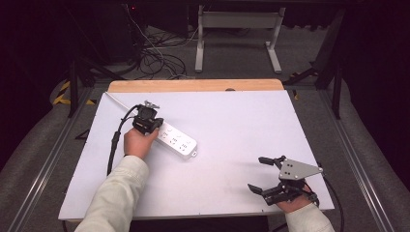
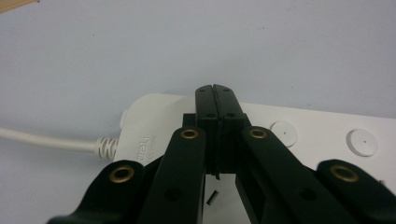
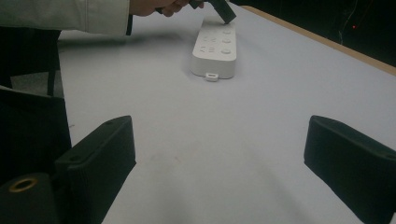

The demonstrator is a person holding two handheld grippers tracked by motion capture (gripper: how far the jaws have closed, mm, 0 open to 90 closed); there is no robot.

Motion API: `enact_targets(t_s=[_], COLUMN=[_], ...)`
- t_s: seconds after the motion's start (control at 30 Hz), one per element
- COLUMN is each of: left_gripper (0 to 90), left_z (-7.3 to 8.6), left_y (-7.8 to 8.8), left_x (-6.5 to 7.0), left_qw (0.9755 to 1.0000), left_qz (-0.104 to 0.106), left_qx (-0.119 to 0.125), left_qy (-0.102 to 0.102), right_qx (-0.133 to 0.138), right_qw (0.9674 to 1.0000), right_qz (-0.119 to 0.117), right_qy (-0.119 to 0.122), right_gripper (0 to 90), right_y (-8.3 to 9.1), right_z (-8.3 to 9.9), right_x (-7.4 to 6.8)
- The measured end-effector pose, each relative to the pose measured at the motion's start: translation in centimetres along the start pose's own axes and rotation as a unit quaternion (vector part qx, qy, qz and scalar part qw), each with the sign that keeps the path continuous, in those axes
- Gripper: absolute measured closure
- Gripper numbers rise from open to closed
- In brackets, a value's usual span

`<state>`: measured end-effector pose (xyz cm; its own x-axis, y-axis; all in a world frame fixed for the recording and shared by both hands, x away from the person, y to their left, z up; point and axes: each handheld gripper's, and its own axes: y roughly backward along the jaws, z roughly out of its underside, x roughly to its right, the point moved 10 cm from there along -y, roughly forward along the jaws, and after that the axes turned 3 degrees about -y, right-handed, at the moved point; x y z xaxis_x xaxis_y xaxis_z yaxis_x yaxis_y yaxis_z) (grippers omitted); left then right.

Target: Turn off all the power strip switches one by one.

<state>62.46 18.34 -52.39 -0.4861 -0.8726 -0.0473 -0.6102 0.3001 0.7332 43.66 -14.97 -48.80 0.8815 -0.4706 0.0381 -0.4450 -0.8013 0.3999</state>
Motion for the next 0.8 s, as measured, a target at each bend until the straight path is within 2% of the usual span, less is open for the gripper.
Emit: enact_targets(t_s=[0.27,0.5,0.6,0.7,0.8], left_gripper=[90.0,90.0,90.0,90.0,90.0], left_z=[0.12,0.16,0.23,0.2,0.19], left_y=[-0.12,-0.28,-0.27,-0.29,-0.33], left_x=[-0.11,-0.04,0.01,0.04,0.1], left_qw=[1.0,0.9998,0.9998,0.9994,0.9996], left_qz=[-0.003,-0.013,-0.014,-0.024,-0.021], left_qx=[0.001,0.0,0.001,0.002,0.003], left_qy=[0.0,-0.014,-0.013,-0.024,-0.017], right_qx=[0.0,-0.001,-0.001,-0.001,-0.001], right_qw=[1.0,1.0,1.0,1.0,1.0], right_qz=[-0.001,-0.001,-0.002,-0.002,-0.002], right_qy=[0.0,0.001,0.0,0.001,0.002], right_gripper=[9.3,9.3,9.3,9.3,9.3], right_y=[0.0,-0.03,-0.02,-0.02,-0.03], right_z=[0.0,0.02,0.01,0.01,0.01], right_x=[-0.03,-0.06,-0.09,-0.1,-0.1])
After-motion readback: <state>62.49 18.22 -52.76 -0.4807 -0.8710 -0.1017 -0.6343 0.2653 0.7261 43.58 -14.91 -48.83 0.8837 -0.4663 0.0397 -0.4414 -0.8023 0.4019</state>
